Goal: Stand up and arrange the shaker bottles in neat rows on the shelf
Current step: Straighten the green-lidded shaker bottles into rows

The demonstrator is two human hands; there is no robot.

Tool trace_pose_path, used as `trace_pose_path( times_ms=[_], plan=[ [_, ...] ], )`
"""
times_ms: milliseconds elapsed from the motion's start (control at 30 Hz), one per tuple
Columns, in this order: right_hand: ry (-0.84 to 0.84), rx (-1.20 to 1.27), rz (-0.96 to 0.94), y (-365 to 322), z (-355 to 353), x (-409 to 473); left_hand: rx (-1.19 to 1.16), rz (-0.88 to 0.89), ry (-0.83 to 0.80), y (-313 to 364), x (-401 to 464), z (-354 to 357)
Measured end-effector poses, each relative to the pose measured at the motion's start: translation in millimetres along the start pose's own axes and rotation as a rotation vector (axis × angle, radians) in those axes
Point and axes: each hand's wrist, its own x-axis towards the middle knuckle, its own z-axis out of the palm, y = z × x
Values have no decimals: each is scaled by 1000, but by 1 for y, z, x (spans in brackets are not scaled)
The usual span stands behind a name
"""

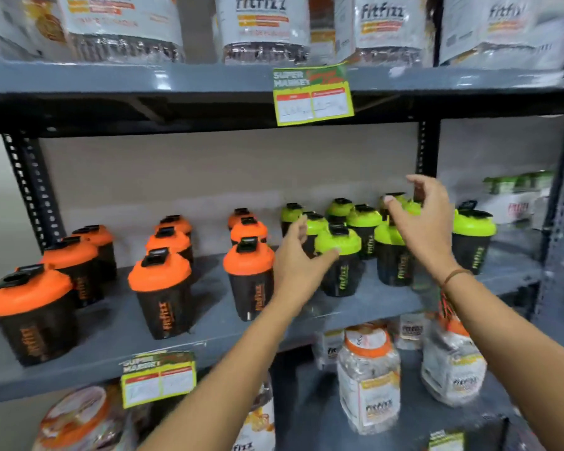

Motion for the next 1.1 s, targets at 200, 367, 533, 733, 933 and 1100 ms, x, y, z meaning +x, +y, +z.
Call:
trace_pose_path(
  times_ms=[200,367,533,733,933,1100],
  plan=[
    [-350,56,258,86,-18,-24,194,-336,-93,-36,-8,28],
    [-651,113,311,119,-13,-18,160,-443,-85,-46,-7,42],
    [-748,105,271,133,-8,-12,204,-462,-44,-44,-7,52],
    [-861,260,324,159,-8,-5,294,-428,-3,-43,-8,58],
    [-987,428,391,162,-15,5,346,-382,28,-41,-12,59],
    [-1016,461,402,167,-13,6,373,-361,48,-40,-16,57]
  ],
)
